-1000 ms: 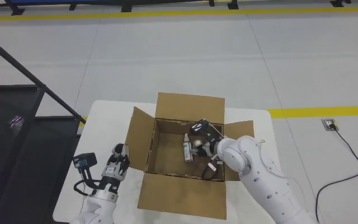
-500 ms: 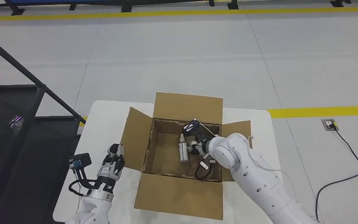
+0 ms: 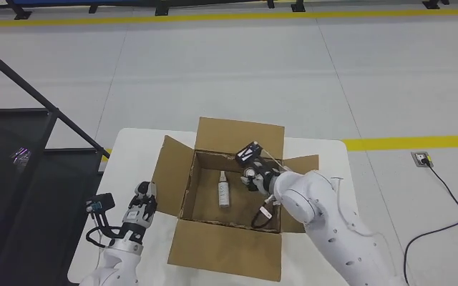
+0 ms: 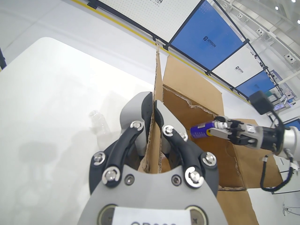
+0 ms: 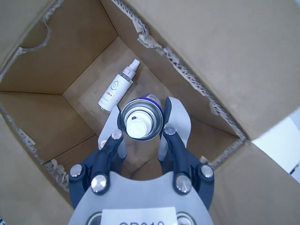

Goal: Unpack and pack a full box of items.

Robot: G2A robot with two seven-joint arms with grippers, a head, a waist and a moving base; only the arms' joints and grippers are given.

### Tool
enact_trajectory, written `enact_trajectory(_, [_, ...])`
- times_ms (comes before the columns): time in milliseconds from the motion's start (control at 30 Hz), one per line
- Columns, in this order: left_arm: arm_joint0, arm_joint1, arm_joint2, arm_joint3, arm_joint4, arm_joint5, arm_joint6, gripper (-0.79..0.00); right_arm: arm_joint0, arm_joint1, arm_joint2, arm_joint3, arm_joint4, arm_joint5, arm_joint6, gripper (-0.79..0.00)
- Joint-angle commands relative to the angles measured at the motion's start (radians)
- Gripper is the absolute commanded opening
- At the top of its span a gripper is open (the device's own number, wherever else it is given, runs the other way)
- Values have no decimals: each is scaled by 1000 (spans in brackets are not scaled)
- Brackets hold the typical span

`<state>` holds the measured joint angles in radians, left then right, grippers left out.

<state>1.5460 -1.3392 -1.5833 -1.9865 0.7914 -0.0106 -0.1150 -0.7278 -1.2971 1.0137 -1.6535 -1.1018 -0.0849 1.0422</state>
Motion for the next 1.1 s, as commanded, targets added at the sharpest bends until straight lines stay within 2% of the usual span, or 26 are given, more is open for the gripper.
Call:
enact_trajectory(0, [-4, 0, 1, 2, -3, -1, -1, 0, -50, 15, 62, -136, -56, 23, 17, -785])
enact_trajectory(200, [-13, 1, 6, -2, -18, 2, -10, 0, -196, 45, 224, -443, -273, 104, -33, -785])
enact_trajectory(400, [-9, 2, 7, -27, -32, -5, -6, 0, -297, 55, 350, -538, -424, 188, -86, -785])
enact_trajectory(500, [-1, 2, 4, -45, -36, -6, -2, 0, -331, 59, 422, -504, -430, 196, -56, -785])
enact_trajectory(700, [-10, 3, 16, -49, -28, 2, -6, 0, -366, 62, 547, -311, -254, 152, -92, -785])
enact_trajectory(900, [-16, 3, 30, -63, -13, 13, -7, 0, -394, 65, 582, -116, -153, 95, -161, -785])
enact_trajectory(1067, [-19, 4, 33, -72, -4, 23, -11, 0, -395, 66, 586, -21, -112, 68, -197, -785])
